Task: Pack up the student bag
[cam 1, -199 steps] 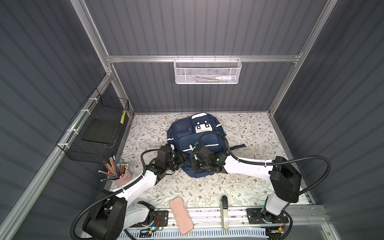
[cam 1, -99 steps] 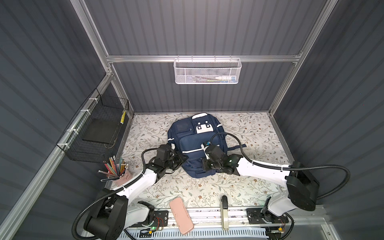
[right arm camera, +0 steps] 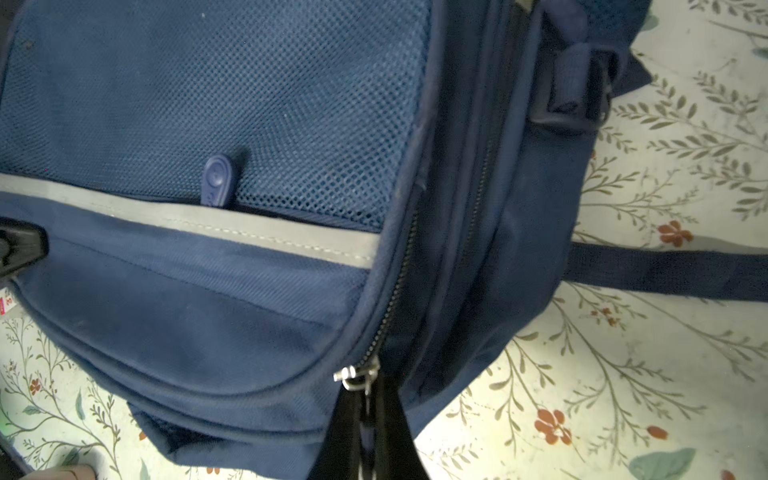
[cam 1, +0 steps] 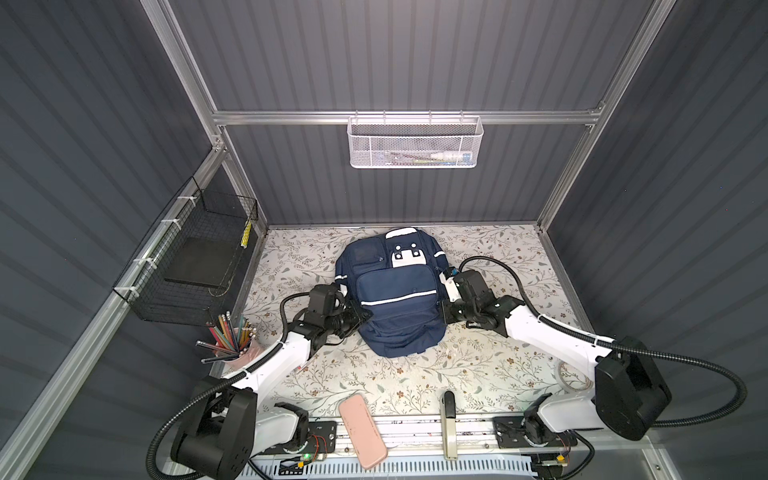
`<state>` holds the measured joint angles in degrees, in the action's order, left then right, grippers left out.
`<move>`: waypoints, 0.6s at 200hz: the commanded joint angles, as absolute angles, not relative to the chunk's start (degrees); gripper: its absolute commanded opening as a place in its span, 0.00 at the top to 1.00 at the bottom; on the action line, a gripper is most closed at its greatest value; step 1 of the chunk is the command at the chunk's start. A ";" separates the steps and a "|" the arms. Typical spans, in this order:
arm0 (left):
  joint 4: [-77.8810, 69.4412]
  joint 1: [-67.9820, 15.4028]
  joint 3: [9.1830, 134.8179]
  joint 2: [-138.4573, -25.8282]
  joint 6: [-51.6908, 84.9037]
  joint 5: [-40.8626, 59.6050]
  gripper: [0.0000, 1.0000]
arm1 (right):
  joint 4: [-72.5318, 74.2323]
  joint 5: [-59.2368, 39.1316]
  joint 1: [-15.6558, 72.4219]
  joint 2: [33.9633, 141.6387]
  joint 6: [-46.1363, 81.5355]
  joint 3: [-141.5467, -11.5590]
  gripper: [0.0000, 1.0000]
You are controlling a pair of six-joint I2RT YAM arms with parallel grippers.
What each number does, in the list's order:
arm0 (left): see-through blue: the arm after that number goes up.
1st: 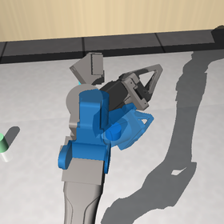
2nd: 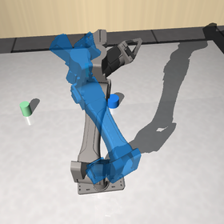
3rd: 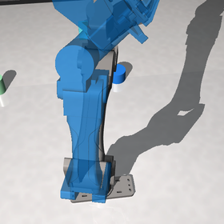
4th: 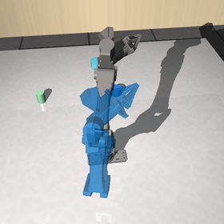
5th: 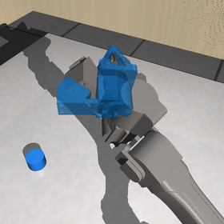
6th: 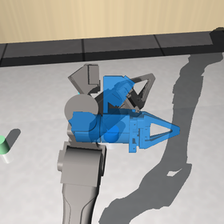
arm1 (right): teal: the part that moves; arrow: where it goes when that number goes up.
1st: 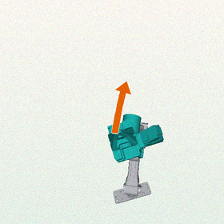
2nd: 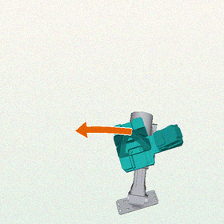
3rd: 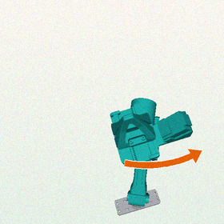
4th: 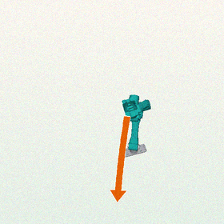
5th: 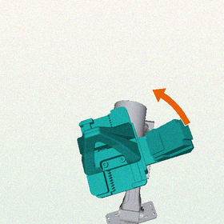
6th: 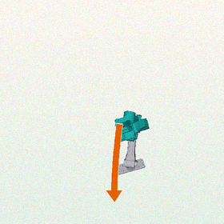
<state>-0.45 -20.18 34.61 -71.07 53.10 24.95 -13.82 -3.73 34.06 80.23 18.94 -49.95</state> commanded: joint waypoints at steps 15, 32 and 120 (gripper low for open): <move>1.84 -14.65 41.00 -75.09 45.85 22.16 0.95 | -19.49 2.64 37.77 77.23 19.03 -48.96 1.00; 6.68 -14.50 46.27 -76.43 40.61 17.80 0.90 | -18.73 2.56 42.70 76.43 21.59 -48.33 1.00; 19.51 -11.87 48.59 -62.09 42.60 14.42 0.00 | -10.46 -1.57 57.22 95.42 28.57 -64.54 1.00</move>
